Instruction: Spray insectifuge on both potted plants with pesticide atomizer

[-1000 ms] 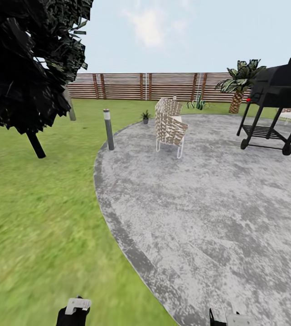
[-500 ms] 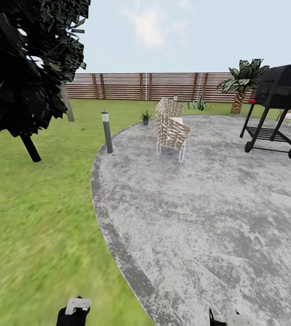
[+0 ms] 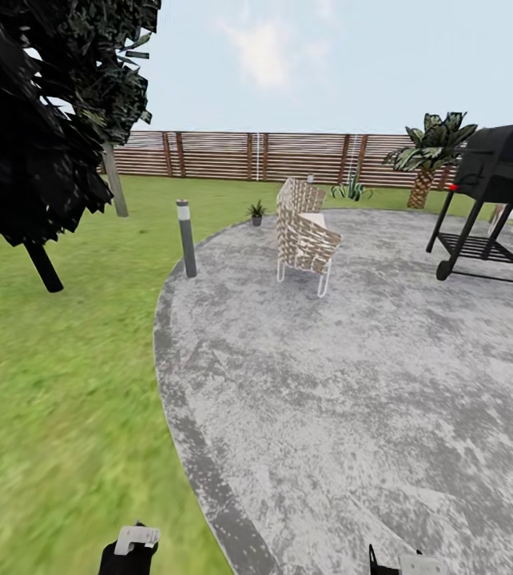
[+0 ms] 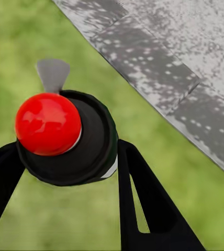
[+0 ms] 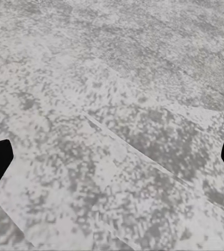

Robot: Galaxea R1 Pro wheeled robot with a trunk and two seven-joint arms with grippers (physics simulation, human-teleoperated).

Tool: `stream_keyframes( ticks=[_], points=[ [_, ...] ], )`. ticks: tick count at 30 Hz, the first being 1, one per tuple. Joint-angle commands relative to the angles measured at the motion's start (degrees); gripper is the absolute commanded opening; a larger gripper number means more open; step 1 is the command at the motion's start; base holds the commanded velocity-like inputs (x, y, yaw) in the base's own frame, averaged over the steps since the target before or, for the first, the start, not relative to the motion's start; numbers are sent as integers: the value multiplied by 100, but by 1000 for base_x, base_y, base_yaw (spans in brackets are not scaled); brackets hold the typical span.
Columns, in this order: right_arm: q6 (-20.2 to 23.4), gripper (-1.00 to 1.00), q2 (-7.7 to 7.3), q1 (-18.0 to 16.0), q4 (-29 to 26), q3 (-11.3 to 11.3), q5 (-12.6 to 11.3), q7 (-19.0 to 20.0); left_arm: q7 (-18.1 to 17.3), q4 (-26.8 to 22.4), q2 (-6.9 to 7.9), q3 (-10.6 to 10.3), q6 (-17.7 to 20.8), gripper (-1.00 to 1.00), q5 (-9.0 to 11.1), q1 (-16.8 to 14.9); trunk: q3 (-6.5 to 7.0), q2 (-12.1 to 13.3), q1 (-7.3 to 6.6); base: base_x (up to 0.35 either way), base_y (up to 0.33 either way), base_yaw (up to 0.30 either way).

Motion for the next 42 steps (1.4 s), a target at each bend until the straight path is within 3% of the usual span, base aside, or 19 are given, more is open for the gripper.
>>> stream_keyframes(
  ticks=[1,42],
  points=[
    [-14,100,-1,-5,8,-21,61,-42,-22,5,3,-39,-17,-100,61,-4,-5,-2,3,340,0,0],
    [-14,100,-1,-5,8,-21,61,-41,-19,8,1,-41,-17,-100,61,-4,-5,-2,3,340,-20,0]
  ],
)
